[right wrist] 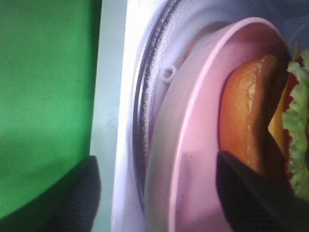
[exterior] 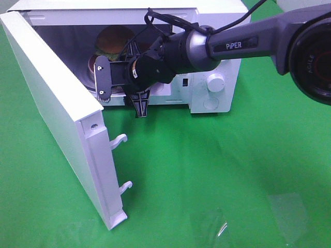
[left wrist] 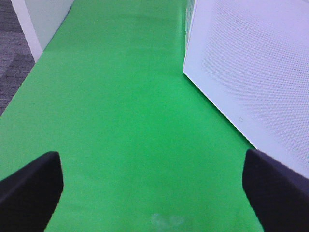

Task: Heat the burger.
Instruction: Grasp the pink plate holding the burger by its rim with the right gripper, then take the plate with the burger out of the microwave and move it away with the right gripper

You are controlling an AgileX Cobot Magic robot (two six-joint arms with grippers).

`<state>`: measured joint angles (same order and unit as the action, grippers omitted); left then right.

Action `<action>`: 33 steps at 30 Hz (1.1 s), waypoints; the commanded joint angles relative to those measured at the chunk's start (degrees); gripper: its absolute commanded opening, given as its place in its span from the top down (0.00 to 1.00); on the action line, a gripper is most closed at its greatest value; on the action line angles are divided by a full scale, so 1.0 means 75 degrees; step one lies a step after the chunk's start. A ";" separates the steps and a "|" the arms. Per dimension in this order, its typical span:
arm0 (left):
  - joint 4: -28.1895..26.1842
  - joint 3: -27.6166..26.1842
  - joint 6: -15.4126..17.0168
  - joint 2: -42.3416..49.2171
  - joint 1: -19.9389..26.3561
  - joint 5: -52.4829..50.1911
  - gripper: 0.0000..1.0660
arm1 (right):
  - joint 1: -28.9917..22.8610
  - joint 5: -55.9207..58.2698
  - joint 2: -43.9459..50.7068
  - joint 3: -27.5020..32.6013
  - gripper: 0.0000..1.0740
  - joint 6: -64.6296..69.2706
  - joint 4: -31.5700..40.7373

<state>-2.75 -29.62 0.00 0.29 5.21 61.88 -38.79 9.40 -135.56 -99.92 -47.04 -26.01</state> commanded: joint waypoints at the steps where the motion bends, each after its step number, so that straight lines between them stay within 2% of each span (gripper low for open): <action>1: 0.0031 0.0008 0.0000 0.0031 0.0015 -0.0107 0.11 | 0.0015 -0.0069 0.0008 -0.0076 0.65 0.0130 0.0298; 2: 0.0031 0.0008 0.0000 0.0031 0.0015 -0.0107 0.11 | 0.0015 -0.0069 0.0008 -0.0076 0.65 0.0130 0.0298; 3: 0.0031 0.0008 0.0000 0.0031 0.0015 -0.0107 0.11 | 0.0015 -0.0069 0.0008 -0.0076 0.79 0.0130 0.0374; 4: 0.0031 0.0008 0.0000 0.0031 0.0015 -0.0107 0.11 | 0.0015 -0.0069 0.0008 -0.0076 0.79 0.0130 0.0374; 6: 0.0031 0.0008 0.0000 0.0031 0.0015 -0.0107 0.11 | 0.0015 -0.0061 0.0008 -0.0076 0.94 0.0130 0.0390; 7: 0.0031 0.0008 0.0000 0.0031 0.0015 -0.0107 0.11 | 0.0015 -0.0061 0.0008 -0.0076 0.94 0.0130 0.0390; 8: 0.0031 0.0008 0.0000 0.0031 0.0015 -0.0107 0.11 | 0.0015 -0.0061 0.0031 -0.0076 1.00 0.0145 0.0405; 22: 0.0031 0.0008 0.0000 0.0031 0.0015 -0.0107 0.11 | -0.0015 0.0298 0.0367 -0.0076 1.00 0.0084 0.0871; 33: 0.0023 0.0008 0.0000 0.0031 0.0015 -0.0107 0.11 | -0.0015 0.1612 0.0779 -0.0069 1.00 -0.1451 0.1765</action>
<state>-2.75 -29.62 0.00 0.29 5.21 61.88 -39.19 21.66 -131.44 -99.92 -56.72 -12.78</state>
